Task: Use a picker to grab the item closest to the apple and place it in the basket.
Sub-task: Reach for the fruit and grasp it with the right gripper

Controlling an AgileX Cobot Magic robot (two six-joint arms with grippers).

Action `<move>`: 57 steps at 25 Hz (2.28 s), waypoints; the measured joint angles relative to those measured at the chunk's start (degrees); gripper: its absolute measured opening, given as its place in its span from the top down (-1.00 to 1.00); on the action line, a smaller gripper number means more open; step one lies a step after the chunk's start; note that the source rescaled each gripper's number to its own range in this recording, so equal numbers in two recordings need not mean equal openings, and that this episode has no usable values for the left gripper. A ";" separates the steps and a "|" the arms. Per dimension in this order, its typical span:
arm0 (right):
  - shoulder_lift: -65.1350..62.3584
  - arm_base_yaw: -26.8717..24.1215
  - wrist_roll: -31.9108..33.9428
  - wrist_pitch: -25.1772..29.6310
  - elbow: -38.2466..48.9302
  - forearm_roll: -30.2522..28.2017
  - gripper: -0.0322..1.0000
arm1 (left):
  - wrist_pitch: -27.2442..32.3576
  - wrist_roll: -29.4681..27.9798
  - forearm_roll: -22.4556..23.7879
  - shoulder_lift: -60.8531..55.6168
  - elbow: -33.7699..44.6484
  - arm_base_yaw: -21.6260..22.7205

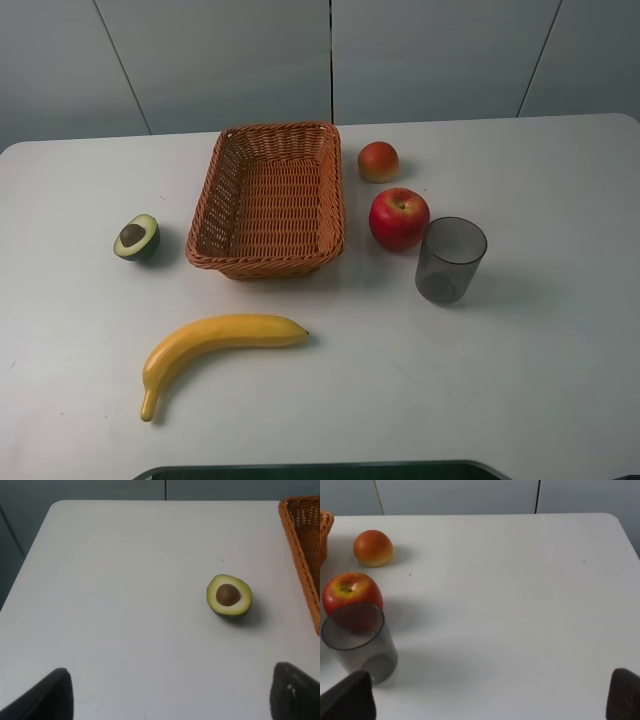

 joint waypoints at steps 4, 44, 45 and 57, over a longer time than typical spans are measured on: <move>0.00 0.00 0.00 0.00 0.00 0.00 -1.00 | 0.00 0.12 0.00 0.00 0.00 0.00; 17.48 0.00 -0.08 -2.65 -9.52 3.94 -1.00 | 0.00 0.01 0.00 0.00 0.00 0.00; 20.18 0.00 -0.55 -2.88 -10.53 3.94 -1.00 | 0.00 0.01 0.00 0.00 0.00 0.00; 45.72 12.63 -14.60 -6.38 -13.27 5.65 -1.00 | 0.00 0.01 0.00 0.00 0.00 0.00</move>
